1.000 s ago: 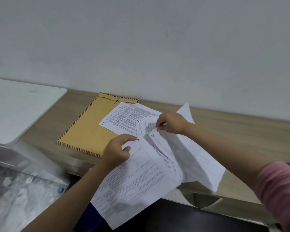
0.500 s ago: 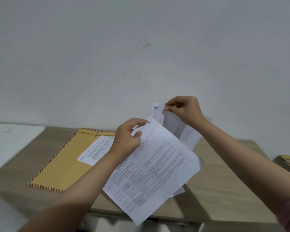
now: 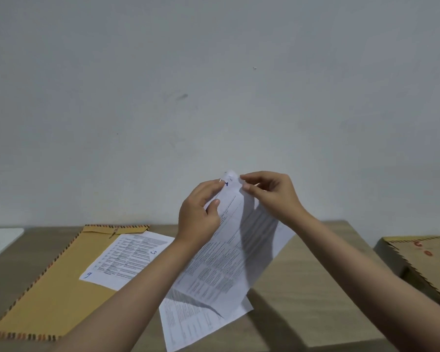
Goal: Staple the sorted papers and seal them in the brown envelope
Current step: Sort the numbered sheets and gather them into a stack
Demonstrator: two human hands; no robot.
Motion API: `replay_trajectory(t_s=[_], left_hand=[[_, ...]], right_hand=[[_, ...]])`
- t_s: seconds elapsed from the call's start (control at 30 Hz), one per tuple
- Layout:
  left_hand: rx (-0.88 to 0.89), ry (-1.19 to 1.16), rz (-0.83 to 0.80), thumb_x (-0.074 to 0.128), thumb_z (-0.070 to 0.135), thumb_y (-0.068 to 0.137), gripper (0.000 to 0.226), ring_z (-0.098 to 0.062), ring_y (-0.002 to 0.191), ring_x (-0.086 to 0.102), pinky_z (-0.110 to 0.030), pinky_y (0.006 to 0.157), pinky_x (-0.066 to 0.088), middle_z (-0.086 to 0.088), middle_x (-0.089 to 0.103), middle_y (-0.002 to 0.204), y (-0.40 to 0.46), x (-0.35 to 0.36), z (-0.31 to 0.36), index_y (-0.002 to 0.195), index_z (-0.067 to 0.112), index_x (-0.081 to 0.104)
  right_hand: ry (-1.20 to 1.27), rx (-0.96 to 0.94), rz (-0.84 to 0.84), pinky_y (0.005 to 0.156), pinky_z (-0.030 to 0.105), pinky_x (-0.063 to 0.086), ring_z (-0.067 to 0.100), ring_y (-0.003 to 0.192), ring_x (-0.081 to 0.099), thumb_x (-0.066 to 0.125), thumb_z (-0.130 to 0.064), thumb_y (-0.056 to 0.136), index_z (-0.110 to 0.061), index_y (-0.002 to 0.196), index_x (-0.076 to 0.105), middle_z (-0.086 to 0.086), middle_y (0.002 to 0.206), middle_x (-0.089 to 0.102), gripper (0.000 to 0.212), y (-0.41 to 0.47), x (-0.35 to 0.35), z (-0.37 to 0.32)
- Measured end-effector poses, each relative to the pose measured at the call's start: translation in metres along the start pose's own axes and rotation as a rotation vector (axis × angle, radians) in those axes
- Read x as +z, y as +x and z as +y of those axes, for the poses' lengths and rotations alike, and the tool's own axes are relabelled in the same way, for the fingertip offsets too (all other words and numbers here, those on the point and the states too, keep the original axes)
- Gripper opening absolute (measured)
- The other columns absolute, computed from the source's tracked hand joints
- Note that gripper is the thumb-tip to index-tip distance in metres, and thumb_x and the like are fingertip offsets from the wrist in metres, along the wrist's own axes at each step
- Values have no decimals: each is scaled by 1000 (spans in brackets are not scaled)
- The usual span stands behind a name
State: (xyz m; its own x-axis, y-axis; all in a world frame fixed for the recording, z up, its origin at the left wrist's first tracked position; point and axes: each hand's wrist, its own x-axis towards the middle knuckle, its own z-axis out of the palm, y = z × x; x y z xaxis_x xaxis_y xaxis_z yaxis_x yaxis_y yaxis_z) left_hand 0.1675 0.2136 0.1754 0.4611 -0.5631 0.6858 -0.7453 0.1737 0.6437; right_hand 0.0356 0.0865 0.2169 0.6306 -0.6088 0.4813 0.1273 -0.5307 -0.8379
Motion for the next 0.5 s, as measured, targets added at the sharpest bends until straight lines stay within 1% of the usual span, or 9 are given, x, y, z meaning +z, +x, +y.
replay_trajectory(t_s=[0.1,0.2,0.27,0.33,0.43,0.5], left_hand=[[37,-6,1,57,-7,84,43,-1,114,55,-27,98,48,11,62,119,2,5,4,118,17,65],[74,7,1,55,-3,83,44,-8,116,56,-37,98,50,8,62,123,2,10,2,120,19,64],[89,16,14,55,-1,82,45,-11,118,56,-41,98,49,8,62,125,2,11,1,121,21,64],[78,-17,8,55,-5,83,46,-6,120,54,-37,100,49,10,61,125,2,11,4,120,20,64],[76,-28,-4,56,-11,83,49,5,118,52,-24,99,48,15,58,124,2,10,9,120,20,65],[78,-51,-10,57,-11,82,49,5,118,52,-21,98,47,13,59,124,3,9,8,118,19,66]], right_hand=[[-8,-18,10,65,23,51,7,66,61,77,-12,75,-25,90,73,-3,84,72,20,-3,-2,-3],[-6,-41,25,65,31,53,13,67,63,76,-11,75,-24,91,72,-3,85,73,21,-6,-1,-5],[-13,-60,37,63,32,53,15,66,63,76,-11,76,-27,90,72,-4,85,73,22,-7,-1,-5],[-17,-68,43,62,29,52,12,65,62,76,-10,76,-29,89,71,-6,84,72,23,-9,-2,-5],[-22,-63,58,59,20,50,6,62,62,76,-10,75,-29,88,72,-12,82,72,24,-10,-3,-3],[-17,-58,70,59,19,49,5,62,62,77,-9,74,-32,86,72,-18,80,72,26,-11,-3,-2]])
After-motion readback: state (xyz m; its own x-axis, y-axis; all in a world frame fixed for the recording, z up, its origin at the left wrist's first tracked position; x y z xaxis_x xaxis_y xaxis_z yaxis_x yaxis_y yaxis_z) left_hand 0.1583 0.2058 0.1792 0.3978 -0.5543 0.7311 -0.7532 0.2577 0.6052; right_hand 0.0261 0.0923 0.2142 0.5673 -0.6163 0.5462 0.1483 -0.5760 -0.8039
